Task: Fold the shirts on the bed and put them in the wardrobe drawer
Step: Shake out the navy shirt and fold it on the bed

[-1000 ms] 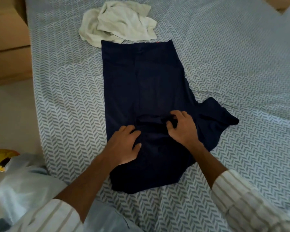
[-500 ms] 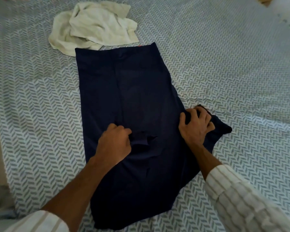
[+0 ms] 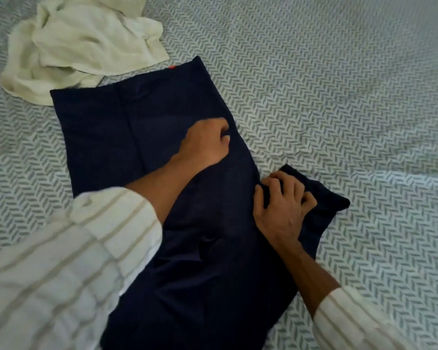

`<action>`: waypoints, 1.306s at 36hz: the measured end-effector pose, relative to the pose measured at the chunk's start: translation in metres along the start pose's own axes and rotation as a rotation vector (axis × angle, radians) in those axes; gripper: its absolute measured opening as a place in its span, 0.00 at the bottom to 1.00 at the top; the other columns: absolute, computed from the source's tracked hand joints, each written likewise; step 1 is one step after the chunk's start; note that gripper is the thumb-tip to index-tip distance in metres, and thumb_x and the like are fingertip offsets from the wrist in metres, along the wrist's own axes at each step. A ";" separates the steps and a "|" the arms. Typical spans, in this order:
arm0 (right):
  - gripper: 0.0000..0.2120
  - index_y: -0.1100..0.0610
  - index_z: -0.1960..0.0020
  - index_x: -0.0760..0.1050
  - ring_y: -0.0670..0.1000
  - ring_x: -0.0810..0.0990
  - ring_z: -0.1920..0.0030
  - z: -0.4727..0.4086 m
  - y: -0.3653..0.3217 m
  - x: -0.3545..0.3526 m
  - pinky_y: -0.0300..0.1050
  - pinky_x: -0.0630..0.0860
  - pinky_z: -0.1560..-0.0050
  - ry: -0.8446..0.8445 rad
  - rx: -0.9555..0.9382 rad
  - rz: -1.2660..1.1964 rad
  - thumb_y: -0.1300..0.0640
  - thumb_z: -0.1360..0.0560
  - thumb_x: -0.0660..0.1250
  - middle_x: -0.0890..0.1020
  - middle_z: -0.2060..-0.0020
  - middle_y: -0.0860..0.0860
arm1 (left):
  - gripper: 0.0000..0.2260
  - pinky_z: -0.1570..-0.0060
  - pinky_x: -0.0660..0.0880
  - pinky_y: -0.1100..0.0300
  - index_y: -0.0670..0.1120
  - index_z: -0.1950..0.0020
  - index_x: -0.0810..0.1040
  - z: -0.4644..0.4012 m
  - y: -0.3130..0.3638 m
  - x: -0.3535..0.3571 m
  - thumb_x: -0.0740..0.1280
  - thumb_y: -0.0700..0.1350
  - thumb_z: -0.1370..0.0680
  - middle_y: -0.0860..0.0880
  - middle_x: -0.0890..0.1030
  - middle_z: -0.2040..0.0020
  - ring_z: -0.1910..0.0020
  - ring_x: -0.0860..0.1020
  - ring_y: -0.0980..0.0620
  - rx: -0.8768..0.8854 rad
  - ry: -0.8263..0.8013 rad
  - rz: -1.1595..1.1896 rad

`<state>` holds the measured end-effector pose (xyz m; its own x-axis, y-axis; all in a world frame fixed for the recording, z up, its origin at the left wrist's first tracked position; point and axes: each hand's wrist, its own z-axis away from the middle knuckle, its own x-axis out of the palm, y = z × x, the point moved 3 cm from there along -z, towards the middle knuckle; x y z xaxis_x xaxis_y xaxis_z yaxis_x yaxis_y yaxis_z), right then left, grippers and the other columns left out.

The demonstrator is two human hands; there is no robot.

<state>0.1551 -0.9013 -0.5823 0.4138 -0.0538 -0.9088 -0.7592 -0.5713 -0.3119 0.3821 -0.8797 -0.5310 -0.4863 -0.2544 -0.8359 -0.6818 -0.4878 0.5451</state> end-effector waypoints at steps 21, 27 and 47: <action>0.08 0.51 0.47 0.80 0.53 0.72 0.36 -0.001 0.004 0.010 0.58 0.62 0.39 0.064 -0.015 -0.003 0.49 0.23 0.69 0.79 0.40 0.48 | 0.17 0.65 0.83 0.54 0.43 0.34 0.74 -0.125 -0.040 -0.026 0.69 0.42 0.23 0.44 0.81 0.46 0.56 0.82 0.48 -0.645 0.153 0.404; 0.07 0.49 0.48 0.79 0.52 0.70 0.34 -0.001 0.002 0.001 0.59 0.60 0.37 -0.061 0.002 -0.034 0.48 0.23 0.69 0.76 0.37 0.46 | 0.13 0.71 0.80 0.59 0.44 0.39 0.78 -0.076 -0.066 -0.064 0.70 0.38 0.24 0.45 0.82 0.48 0.54 0.83 0.48 -0.734 0.296 0.875; 0.04 0.50 0.57 0.82 0.49 0.77 0.53 0.079 -0.178 0.030 0.57 0.63 0.44 -0.094 -0.510 -0.201 0.53 0.30 0.70 0.79 0.64 0.42 | 0.07 0.70 0.73 0.60 0.47 0.52 0.76 -0.029 -0.196 -0.126 0.61 0.37 0.24 0.48 0.76 0.60 0.64 0.74 0.52 -0.802 0.386 0.688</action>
<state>0.2633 -0.7366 -0.5758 0.4615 0.1571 -0.8731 -0.3209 -0.8880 -0.3294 0.5930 -0.7764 -0.5343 -0.3269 -0.8504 -0.4124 0.2827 -0.5043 0.8159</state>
